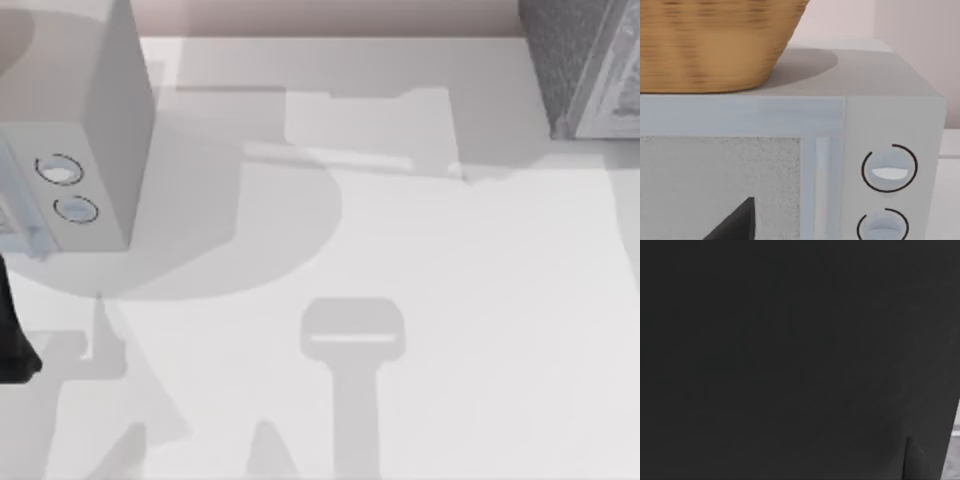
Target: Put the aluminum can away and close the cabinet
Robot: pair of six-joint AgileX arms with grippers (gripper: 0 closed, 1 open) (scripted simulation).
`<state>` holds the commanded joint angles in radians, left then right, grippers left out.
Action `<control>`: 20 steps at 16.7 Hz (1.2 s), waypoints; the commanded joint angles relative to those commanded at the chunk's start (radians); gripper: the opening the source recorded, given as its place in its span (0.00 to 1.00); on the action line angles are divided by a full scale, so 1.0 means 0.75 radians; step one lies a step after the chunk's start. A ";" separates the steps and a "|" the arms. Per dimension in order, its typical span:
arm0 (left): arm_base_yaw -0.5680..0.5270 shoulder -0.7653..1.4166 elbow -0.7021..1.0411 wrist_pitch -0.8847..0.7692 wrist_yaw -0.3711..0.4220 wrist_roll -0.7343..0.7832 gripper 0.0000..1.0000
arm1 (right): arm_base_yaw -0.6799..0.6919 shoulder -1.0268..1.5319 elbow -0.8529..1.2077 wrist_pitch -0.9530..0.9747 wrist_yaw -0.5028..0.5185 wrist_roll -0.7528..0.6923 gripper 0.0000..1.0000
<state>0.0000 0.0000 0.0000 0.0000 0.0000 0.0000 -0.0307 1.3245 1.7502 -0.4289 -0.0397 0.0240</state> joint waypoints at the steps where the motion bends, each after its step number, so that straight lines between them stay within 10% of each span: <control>1: 0.000 0.000 0.000 0.000 0.000 0.000 1.00 | 0.070 -0.002 0.001 -0.001 0.054 0.001 1.00; 9: 0.000 0.000 0.000 0.000 0.000 0.000 1.00 | 0.594 -0.036 -0.032 -0.015 0.612 0.001 1.00; 20: 0.000 0.000 0.000 0.000 0.000 0.000 1.00 | 0.585 -0.021 -0.004 -0.010 0.645 -0.010 1.00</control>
<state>0.0000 0.0000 0.0000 0.0000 0.0000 0.0000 0.4082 1.3090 1.7471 -0.4363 0.4439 0.0164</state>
